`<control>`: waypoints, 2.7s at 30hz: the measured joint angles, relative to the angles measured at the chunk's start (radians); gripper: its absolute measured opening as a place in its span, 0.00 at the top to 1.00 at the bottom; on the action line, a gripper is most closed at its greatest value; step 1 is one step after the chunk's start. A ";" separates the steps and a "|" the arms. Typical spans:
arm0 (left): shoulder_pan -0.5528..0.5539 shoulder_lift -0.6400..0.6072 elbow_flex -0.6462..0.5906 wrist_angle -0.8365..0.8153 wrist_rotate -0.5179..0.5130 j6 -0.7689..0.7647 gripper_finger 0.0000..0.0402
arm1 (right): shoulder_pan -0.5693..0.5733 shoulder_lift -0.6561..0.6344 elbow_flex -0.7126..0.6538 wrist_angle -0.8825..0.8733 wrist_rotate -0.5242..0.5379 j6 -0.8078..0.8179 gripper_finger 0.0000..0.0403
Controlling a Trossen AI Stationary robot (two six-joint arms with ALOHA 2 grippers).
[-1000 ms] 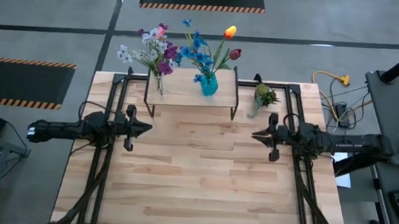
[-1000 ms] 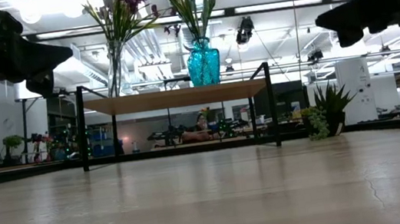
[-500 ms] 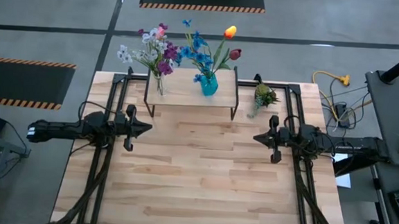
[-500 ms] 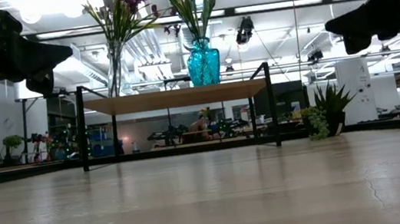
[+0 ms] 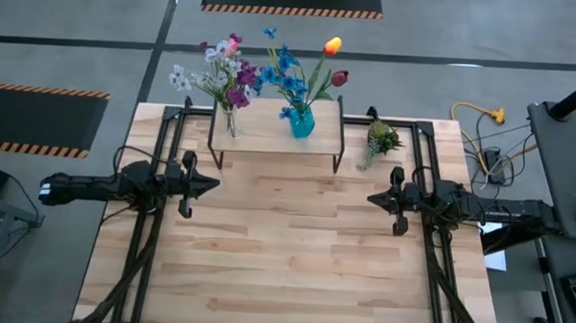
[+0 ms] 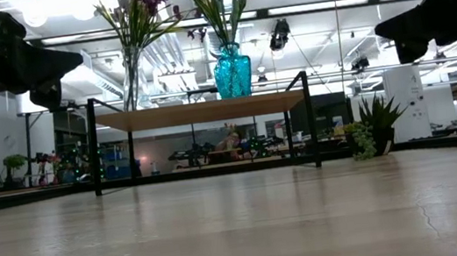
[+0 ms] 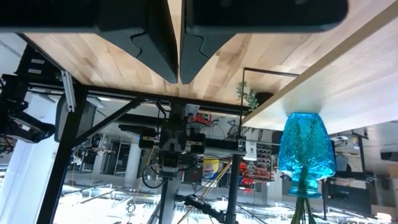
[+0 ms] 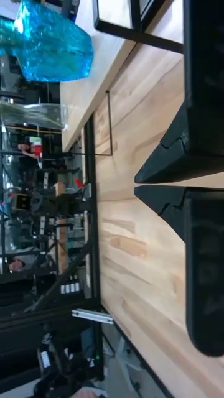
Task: Pick and place flowers into a vace then onto a shelf
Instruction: Return to Home Position
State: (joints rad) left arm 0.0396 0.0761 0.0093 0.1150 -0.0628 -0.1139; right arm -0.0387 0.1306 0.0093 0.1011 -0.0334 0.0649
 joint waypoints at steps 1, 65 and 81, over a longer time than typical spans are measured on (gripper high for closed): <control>0.000 0.000 0.000 0.000 0.000 0.000 1.00 | 0.000 -0.019 0.000 -0.011 0.006 0.008 0.98; 0.000 0.002 0.000 -0.007 0.000 0.000 1.00 | 0.000 -0.121 0.000 -0.075 0.008 0.012 0.98; 0.000 0.002 0.000 -0.007 0.000 0.000 1.00 | 0.000 -0.121 0.000 -0.075 0.008 0.012 0.98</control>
State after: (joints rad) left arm 0.0399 0.0780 0.0093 0.1080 -0.0624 -0.1143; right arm -0.0391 0.0097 0.0093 0.0265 -0.0250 0.0770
